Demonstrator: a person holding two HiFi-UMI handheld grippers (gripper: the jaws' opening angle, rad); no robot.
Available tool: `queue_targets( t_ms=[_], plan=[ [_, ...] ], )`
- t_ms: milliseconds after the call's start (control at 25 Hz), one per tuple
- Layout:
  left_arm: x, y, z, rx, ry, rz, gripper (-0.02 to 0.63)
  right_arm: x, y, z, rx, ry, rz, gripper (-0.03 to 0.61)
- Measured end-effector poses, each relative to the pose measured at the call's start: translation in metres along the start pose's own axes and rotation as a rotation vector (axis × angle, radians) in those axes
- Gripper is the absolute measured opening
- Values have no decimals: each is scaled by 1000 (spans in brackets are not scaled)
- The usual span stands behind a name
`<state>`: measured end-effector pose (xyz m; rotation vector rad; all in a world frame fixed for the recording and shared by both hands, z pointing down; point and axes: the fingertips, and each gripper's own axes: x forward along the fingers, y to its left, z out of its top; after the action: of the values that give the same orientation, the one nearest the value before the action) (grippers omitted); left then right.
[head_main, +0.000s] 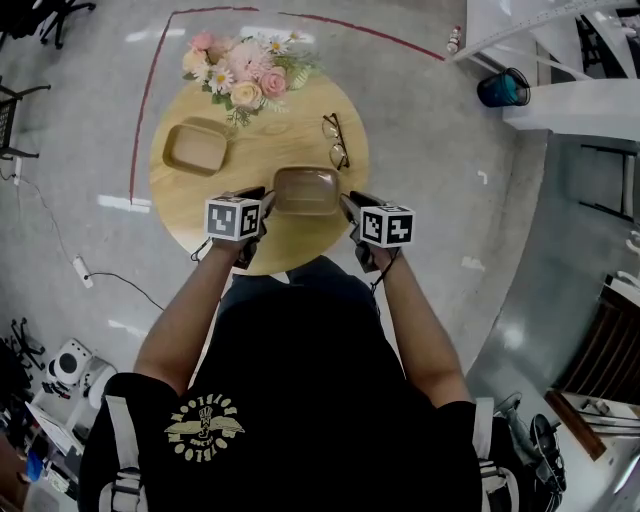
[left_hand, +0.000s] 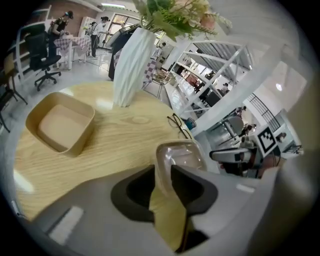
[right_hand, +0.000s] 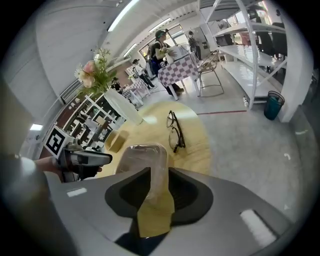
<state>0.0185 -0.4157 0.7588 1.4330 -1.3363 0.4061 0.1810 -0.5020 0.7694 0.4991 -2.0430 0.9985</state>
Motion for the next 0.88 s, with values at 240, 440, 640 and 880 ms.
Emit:
queue_targets(
  t_ms=[240,440,640,880],
  plan=[
    [15,8,-3,-19,8,-19,110,20,-9,-4,38,29,40,120],
    [21,1,-4,-35,26,-80,106,25,-6,-6,24,48,61,92],
    [21,-1,-4,-39,17,-104,48,24,-3,-2,-22,38,23,41],
    [11,-4,2,-44,-7,-131,48,19,2,2,6,6,27,35]
  ],
)
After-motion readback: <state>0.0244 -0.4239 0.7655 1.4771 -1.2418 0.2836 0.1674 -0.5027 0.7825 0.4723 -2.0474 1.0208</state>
